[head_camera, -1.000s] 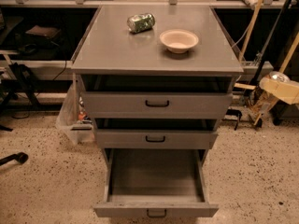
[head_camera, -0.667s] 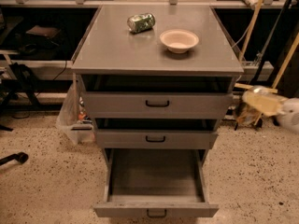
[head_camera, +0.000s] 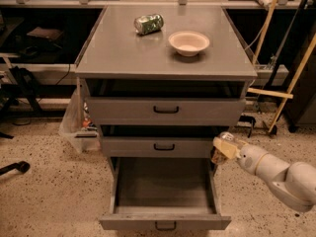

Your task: Place orange can into bottom drawer

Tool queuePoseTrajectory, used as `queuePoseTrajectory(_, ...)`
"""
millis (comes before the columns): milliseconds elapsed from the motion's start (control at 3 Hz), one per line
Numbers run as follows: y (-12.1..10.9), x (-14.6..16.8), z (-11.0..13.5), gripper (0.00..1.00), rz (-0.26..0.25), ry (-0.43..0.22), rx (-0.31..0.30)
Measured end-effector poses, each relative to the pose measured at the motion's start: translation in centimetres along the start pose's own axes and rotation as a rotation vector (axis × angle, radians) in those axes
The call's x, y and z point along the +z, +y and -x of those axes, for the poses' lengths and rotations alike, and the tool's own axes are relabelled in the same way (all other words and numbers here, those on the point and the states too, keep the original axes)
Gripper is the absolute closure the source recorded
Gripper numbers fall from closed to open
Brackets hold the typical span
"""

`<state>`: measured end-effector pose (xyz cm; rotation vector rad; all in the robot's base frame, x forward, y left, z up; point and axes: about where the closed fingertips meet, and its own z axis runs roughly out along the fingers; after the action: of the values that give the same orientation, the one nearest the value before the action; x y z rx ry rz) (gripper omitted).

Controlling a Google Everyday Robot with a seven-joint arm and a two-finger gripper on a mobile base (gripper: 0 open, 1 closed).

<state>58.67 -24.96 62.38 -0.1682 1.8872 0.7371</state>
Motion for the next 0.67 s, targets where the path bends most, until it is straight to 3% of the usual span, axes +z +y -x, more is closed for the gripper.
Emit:
queuePoseTrajectory(333,-2.31,0.28,-0.47,1.0,-0.081,-0.015,0.014)
queuePoseTrajectory(667,-1.85,0.17,-0.91,1.0,-0.066,-0.038,-0.016)
